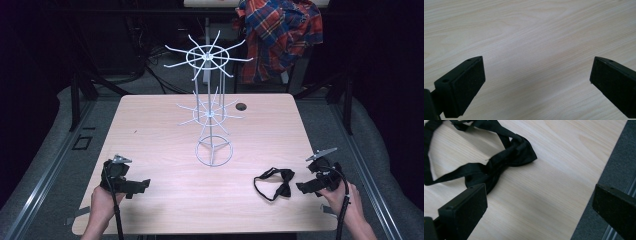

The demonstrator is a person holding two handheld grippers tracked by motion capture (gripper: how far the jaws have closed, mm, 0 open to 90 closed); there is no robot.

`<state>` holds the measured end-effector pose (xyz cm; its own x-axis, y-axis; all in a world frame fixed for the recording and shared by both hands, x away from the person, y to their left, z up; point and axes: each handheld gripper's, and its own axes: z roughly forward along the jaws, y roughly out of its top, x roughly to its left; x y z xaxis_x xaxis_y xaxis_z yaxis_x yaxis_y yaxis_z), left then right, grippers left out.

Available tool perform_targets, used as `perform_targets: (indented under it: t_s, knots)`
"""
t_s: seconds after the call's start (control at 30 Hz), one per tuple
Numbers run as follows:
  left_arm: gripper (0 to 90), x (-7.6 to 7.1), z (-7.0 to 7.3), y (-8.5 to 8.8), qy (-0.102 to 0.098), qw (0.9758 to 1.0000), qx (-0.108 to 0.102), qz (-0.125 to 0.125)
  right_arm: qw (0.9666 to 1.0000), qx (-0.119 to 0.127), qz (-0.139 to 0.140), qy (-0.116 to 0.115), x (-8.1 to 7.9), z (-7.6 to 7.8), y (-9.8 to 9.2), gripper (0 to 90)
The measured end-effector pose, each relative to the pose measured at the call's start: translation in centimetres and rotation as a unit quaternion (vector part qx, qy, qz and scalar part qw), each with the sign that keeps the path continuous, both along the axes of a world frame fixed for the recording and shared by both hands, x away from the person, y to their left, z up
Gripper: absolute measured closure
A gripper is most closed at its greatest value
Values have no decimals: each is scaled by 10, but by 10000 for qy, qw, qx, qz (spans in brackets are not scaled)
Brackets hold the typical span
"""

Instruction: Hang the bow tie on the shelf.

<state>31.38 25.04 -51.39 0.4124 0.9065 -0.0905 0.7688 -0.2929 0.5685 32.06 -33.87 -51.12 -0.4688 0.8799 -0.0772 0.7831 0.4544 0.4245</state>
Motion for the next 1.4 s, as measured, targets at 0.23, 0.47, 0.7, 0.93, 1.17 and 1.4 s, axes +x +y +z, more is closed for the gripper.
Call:
perform_targets:
  t_s: [0.23,0.47,0.7,0.93,1.17,1.4]
  knots:
    - [0,-1,3,3,-92,9999,-125,29,9997,130,157,-127,2,6,10,1]
    - [0,-1,2,1,-32,9999,-138,-10,9995,163,250,-142,10,2,26,32]
    - [0,-2,1,2,-19,9999,-165,1,9992,171,315,-159,19,-2,38,38]
    - [0,-1,0,0,5,9999,-154,-47,9984,-232,464,-217,25,-7,57,199]
    - [0,-2,0,-2,9,9998,-155,-101,9956,-621,652,-258,30,-12,72,358]
    - [0,-2,0,-2,23,9998,-164,-104,9936,-799,800,-22,37,-21,77,544]
